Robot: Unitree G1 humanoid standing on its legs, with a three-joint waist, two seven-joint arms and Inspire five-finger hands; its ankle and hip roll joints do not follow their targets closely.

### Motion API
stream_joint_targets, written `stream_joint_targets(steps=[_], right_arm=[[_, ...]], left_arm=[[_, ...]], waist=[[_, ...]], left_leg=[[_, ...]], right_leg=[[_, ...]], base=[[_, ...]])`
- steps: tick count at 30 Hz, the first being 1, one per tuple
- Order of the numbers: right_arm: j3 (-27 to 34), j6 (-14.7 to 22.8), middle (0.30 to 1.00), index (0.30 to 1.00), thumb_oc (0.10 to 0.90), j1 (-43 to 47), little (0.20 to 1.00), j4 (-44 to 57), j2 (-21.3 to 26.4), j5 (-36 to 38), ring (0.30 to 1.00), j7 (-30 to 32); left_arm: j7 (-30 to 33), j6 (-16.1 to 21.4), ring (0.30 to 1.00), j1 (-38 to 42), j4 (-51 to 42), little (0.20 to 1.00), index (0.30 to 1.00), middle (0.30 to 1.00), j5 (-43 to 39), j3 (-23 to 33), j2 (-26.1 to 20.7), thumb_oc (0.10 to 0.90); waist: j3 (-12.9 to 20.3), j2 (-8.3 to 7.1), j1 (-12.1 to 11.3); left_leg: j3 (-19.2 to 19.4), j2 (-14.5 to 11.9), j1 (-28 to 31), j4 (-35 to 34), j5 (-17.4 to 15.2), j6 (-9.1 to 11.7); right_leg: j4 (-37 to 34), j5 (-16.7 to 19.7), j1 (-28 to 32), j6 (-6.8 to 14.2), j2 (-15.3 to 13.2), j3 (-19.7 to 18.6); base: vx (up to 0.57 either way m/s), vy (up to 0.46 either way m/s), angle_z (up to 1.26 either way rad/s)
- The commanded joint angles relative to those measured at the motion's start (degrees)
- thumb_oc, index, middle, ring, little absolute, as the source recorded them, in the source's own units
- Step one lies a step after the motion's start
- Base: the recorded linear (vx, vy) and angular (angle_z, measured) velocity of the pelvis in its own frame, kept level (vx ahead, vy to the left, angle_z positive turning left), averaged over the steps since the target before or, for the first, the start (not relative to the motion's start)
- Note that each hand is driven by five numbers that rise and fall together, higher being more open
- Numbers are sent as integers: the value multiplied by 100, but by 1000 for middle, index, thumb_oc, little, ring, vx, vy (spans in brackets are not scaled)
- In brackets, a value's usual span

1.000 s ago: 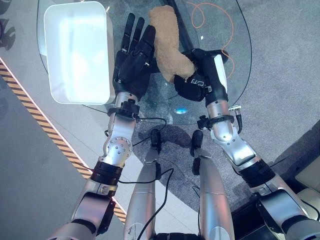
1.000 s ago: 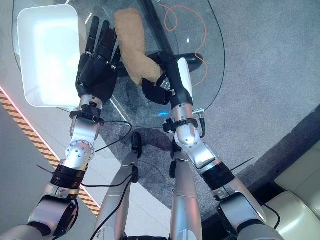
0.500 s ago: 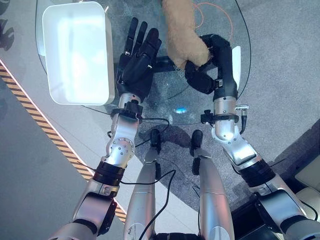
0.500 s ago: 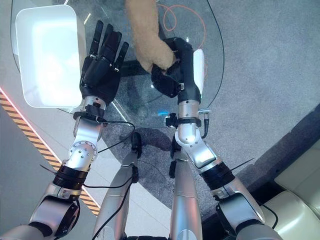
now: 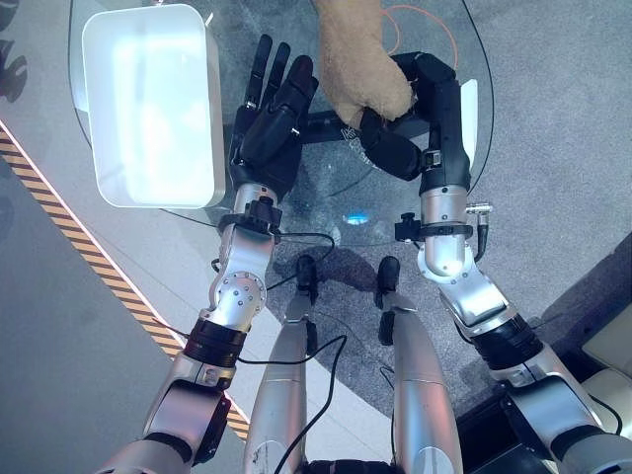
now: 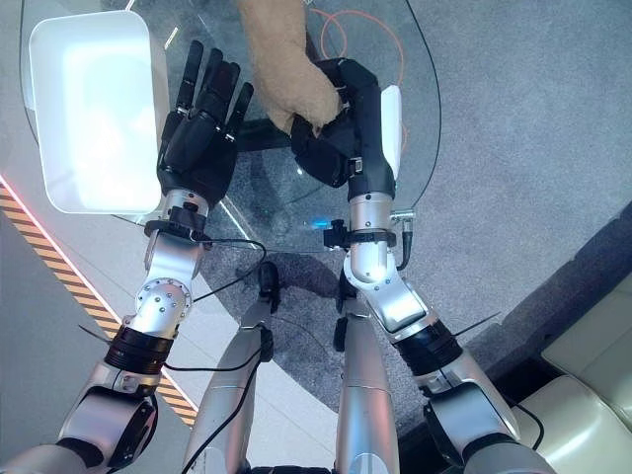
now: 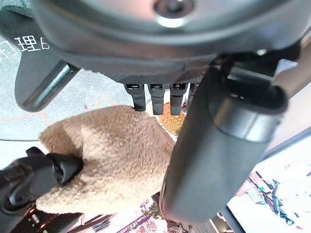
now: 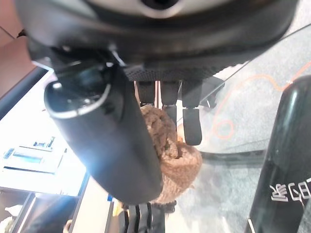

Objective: Wipe the table with a cloth and put it in the basket.

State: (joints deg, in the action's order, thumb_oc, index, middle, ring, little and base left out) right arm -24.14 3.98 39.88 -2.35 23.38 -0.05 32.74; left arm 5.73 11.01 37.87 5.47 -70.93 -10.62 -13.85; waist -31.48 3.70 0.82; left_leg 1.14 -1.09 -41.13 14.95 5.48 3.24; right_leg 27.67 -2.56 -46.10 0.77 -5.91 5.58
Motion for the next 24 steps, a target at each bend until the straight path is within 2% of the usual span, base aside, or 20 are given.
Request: stream_joint_targets(steps=[1, 10, 24], right_arm=[[35, 827, 300, 300, 100, 855, 200, 1397, -205, -301, 300, -126], [-33, 752, 300, 300, 100, 841, 200, 1301, -191, -290, 300, -294], [-163, 591, 300, 300, 100, 869, 200, 1303, -201, -338, 300, -831]], left_arm=[[-451, 388, 900, 568, -1068, 900, 900, 900, 231, 48, -37, 800], [-954, 643, 900, 651, -1202, 900, 900, 900, 169, 100, -35, 800], [-1100, 775, 900, 698, -1302, 900, 900, 900, 177, 167, 25, 800]], waist=[[169, -63, -28], [169, -64, -29], [169, -77, -39]], left_leg=[[318, 409, 226, 128, -470, -164], [309, 408, 220, 130, -478, -153], [298, 410, 191, 159, -500, -141]], right_leg=[[-334, -258, 436, 85, 331, 320], [-314, -268, 412, 74, 341, 309], [-285, -296, 383, 71, 343, 303]], base=[[0, 0, 0], [0, 0, 0], [0, 0, 0]])
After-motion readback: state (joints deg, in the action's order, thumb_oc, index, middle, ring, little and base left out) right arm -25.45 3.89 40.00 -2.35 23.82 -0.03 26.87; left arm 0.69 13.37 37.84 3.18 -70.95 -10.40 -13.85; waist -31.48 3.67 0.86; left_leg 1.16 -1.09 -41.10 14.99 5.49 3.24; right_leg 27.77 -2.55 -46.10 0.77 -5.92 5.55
